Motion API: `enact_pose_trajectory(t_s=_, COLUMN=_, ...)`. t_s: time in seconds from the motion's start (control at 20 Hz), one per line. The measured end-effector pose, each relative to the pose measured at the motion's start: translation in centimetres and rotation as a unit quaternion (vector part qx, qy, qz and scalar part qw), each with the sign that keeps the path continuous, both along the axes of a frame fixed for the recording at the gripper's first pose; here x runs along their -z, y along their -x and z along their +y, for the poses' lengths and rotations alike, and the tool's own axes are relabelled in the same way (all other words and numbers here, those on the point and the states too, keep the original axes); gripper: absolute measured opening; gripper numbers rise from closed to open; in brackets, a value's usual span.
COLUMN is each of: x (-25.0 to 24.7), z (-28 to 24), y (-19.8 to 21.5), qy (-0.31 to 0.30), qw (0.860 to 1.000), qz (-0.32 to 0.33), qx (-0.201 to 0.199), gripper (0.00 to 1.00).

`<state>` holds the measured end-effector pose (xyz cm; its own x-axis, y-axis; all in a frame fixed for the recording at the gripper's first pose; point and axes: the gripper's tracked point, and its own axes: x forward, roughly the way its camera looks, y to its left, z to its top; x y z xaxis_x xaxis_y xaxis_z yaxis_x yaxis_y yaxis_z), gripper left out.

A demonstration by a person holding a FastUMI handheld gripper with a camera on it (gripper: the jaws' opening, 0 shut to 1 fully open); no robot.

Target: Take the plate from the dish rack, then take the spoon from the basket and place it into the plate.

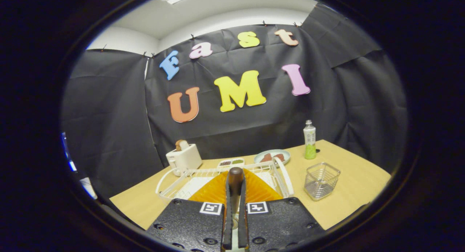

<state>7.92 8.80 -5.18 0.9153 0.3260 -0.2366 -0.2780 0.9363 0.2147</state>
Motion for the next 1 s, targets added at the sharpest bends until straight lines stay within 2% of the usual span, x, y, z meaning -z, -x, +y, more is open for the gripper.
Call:
enact_pose_trajectory(t_s=0.4, x=4.6, z=4.3, y=1.5, qy=-0.085, qw=0.994, qz=0.058, qx=-0.019, gripper=0.11)
enact_pose_trajectory(t_s=0.65, x=6.4, z=4.3, y=1.7, qy=-0.087, qw=0.993, qz=0.081, qx=-0.021, gripper=0.12)
enact_pose_trajectory(t_s=0.75, x=6.5, z=3.7, y=1.5, qy=-0.074, qw=0.995, qz=0.070, qx=-0.019, gripper=0.18)
enact_pose_trajectory(t_s=0.8, x=6.2, z=3.3, y=1.5, qy=-0.065, qw=0.996, qz=0.060, qx=-0.013, gripper=0.26)
enact_pose_trajectory(t_s=1.0, x=2.9, z=0.8, y=0.9, qy=-0.020, qw=1.000, qz=-0.004, qx=0.020, gripper=0.87)
